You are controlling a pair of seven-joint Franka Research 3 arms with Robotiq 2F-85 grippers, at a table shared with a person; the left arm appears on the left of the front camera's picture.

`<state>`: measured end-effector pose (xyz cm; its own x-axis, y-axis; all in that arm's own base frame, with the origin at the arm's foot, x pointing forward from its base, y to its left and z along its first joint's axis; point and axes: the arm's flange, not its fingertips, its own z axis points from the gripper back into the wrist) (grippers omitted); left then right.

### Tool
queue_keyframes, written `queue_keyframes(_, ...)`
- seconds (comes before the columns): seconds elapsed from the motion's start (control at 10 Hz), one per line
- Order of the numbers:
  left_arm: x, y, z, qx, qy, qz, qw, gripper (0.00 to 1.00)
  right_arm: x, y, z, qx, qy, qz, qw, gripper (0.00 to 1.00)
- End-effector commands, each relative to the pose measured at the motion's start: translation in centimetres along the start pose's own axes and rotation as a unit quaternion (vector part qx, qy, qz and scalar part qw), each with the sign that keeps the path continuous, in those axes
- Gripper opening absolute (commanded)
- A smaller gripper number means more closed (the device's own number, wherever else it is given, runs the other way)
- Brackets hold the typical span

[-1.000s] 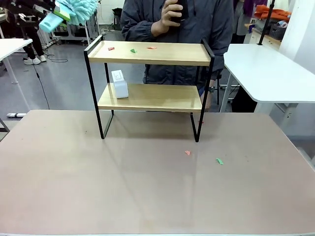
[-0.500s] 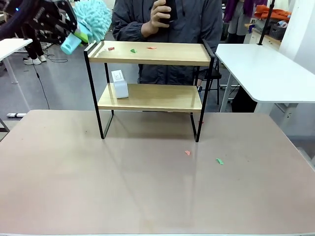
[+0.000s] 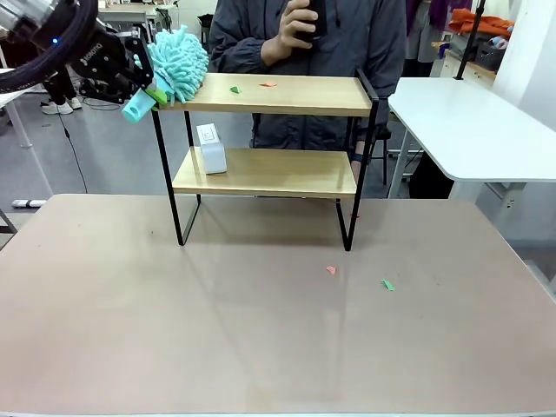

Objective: Clean the shelf.
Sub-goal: Clean the remaining tier of the Shelf with the Duster once objects are removed.

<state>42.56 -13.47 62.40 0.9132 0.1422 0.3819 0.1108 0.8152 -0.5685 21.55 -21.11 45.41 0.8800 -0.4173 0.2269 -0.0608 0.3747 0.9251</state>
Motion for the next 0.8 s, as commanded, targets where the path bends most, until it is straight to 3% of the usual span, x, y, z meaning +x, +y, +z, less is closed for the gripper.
queue_keyframes(0.0,0.2,-0.3,0.0,0.015,0.016,0.010,1.000,0.12,0.2,0.1,0.0,0.008,-0.003,0.013,1.000,1.00)
queue_keyframes(0.7,0.7,-3.9,-3.1,-0.032,0.116,-0.051,0.991,0.12,0.2,0.1,0.0,0.008,-0.003,0.013,1.000,1.00)
